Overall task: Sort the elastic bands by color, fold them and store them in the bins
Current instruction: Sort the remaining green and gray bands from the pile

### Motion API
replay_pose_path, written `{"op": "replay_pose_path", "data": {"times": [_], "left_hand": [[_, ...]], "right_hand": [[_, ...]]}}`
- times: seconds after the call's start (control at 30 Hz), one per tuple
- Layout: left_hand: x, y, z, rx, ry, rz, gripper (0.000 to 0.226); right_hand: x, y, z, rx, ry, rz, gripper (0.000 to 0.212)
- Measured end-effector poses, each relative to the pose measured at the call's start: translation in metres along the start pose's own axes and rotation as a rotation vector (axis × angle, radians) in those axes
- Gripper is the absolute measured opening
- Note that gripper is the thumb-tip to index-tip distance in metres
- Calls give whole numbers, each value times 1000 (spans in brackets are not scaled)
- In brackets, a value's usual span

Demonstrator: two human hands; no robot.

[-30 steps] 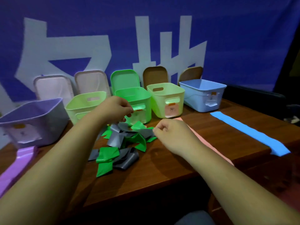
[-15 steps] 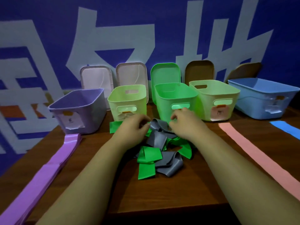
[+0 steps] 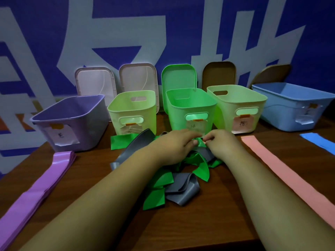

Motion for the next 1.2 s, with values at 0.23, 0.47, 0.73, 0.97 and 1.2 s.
{"op": "replay_pose_path", "data": {"times": [0.23,0.47,0.73,0.97,1.2], "left_hand": [[-22,-11,2,35,17,0,44],[-15,-13,-7,41,120,-37,29],[3,-12,-16,133,218,-15,32],[11,-15,-20,212,265,140,24],[8,-10,-20,130,222,145,23]], "right_hand": [[-3,-2,2,3,-55,3,6],[6,-10,-7,68,3,193,15],[19,-31,-18,255,163,482,8],[40,-37,-28,329,352,724,10],[52,-40,-40,408,526,923,21]]}}
Point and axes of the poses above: each hand's wrist, its own z-axis towards the middle knuckle, its own x-axis out of the back of the hand, y = z × x, the point moved 6 cm from there along z, towards the middle knuckle, and after that the axes turned 14 degrees about z, right-handed, at the moved point
